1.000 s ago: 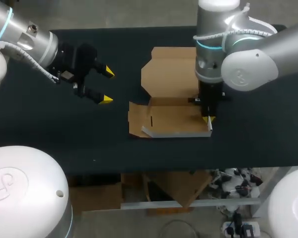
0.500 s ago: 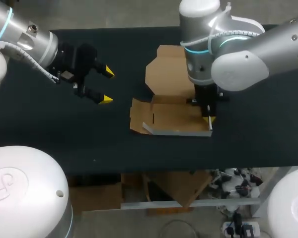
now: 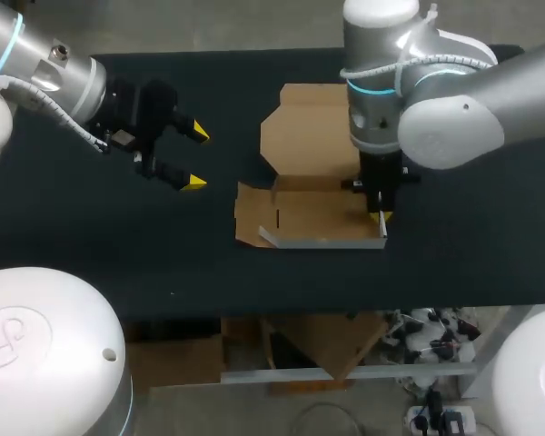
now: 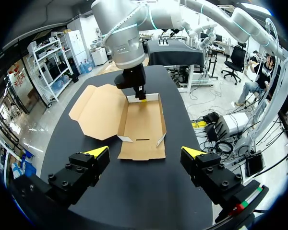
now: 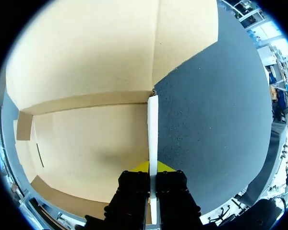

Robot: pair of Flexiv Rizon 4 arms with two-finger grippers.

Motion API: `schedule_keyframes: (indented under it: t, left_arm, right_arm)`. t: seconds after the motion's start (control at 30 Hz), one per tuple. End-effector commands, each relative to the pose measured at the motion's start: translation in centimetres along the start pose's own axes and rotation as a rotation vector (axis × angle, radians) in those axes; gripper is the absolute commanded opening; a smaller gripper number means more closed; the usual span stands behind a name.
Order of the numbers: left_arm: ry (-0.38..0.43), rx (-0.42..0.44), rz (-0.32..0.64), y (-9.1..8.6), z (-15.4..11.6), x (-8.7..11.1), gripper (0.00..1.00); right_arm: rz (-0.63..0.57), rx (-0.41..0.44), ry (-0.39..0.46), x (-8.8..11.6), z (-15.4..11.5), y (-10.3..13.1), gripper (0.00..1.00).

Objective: Assemble the packaging by folding the flat box into shape, placing the metal phone stand inside, and closing the box properly

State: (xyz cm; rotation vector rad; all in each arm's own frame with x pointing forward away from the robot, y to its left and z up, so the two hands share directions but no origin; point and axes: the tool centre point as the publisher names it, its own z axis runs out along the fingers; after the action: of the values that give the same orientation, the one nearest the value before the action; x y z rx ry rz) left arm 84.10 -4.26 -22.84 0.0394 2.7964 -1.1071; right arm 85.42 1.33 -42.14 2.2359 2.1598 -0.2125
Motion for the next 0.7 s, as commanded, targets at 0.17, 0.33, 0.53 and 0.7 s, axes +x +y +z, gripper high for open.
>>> schedule_keyframes:
  t: [0.17,0.33,0.53,0.7]
  left_arm:
    - [0.002,-0.004,-0.001,-0.05,-0.07,-0.01,1.0]
    - [0.002,-0.004,-0.001,-0.05,-0.07,-0.01,1.0]
    - [0.002,-0.004,-0.001,-0.05,-0.07,-0.01,1.0]
    - [0.002,-0.004,-0.001,-0.05,-0.07,-0.01,1.0]
  right_arm:
    - [-0.036,-0.034,0.155,-0.98,-0.18,-0.78,0.0]
    - [-0.062,-0.045,0.175,-0.74,-0.59,-0.88,0.0]
    - [-0.074,-0.026,0.188,-0.5,-0.27,-0.91,0.0]
    - [-0.073,-0.006,0.155,-0.21,-0.19,-0.97,0.0]
